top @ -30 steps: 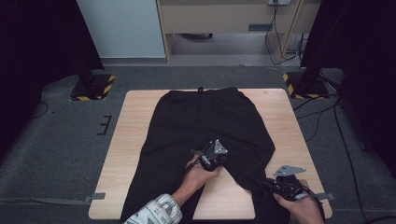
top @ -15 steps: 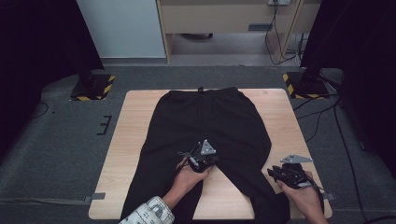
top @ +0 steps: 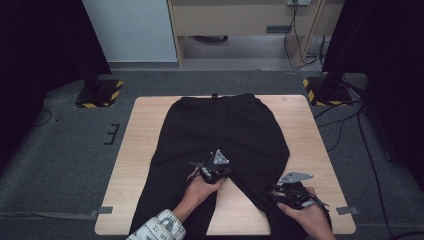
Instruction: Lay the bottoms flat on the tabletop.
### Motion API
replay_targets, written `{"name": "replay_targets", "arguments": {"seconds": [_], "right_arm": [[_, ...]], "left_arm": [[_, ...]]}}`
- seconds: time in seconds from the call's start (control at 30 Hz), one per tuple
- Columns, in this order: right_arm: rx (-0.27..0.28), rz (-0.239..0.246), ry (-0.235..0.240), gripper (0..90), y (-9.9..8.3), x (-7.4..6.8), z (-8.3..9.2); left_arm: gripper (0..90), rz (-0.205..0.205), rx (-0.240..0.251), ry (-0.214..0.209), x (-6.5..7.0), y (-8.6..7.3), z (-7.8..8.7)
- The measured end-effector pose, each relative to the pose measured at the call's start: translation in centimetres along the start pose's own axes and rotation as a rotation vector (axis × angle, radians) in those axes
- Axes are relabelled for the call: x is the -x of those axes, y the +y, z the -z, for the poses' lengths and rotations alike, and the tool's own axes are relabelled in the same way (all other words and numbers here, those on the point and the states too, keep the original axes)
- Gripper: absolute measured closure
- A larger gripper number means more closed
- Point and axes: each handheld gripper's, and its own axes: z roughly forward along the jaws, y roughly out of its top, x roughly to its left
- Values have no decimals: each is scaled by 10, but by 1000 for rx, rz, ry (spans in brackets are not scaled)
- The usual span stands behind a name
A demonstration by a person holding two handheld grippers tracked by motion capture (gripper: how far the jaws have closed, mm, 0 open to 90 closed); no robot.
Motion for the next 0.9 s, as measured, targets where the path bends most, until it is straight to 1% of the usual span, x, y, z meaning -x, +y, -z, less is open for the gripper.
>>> {"name": "replay_targets", "arguments": {"seconds": [0.03, 0.07, 0.13, 0.2, 0.23, 0.27, 0.3, 0.33, 0.4, 0.43, 0.53, 0.57, 0.6, 0.67, 0.73, 0.8, 0.83, 0.87, 0.9], "right_arm": [[-3, 2, -8, 549, 1, -2, -2], [-9, 20, -21, 532, 3, -5, -5], [-21, 37, -34, 491, 3, -9, -10], [-15, 59, -23, 457, 5, -13, -11], [-10, 73, -10, 440, 5, -13, -11], [-7, 75, 1, 428, 6, -12, -9], [4, 66, 6, 429, 6, -10, -6], [26, 46, 4, 440, 6, -6, -1], [78, -4, -17, 477, 4, 7, 10], [90, -32, -35, 494, 3, 13, 14], [100, -84, -102, 550, -1, 31, 19], [85, -96, -129, 544, -1, 35, 17], [73, -107, -134, 526, -1, 37, 13], [66, -132, -124, 456, 1, 37, 5], [63, -132, -111, 408, 5, 34, -3], [50, -128, -123, 403, 8, 31, -11], [45, -119, -129, 424, 10, 30, -15], [31, -114, -128, 469, 12, 28, -19], [41, -95, -144, 541, 13, 27, -21]], "left_arm": [[874, 1, 0, -1, 0, 0, 0], [874, -2, 0, 1, 0, 0, 0], [874, -7, -1, 1, 1, 0, 0], [874, -14, -8, -3, 0, 0, 1], [874, -17, -10, -2, 0, -1, 2], [874, -18, -10, -5, 0, -1, 3], [874, -18, -11, -5, 0, -2, 3], [874, -22, -15, -4, 0, -3, 4], [874, -23, -15, -6, -1, -3, 5], [875, -20, -15, -7, -1, -3, 5], [875, -22, -14, -5, -1, -3, 4], [875, -22, -12, -3, 0, -3, 4], [875, -22, -12, -3, 0, -3, 4], [875, -21, -12, -3, 0, -3, 4], [874, -21, -10, -5, -1, -3, 4], [873, -21, -1, -7, 0, -3, 4], [873, -19, 8, -11, 0, -3, 5], [872, -23, 17, -12, 0, -2, 6], [872, -26, 18, -14, 1, -2, 7]]}}
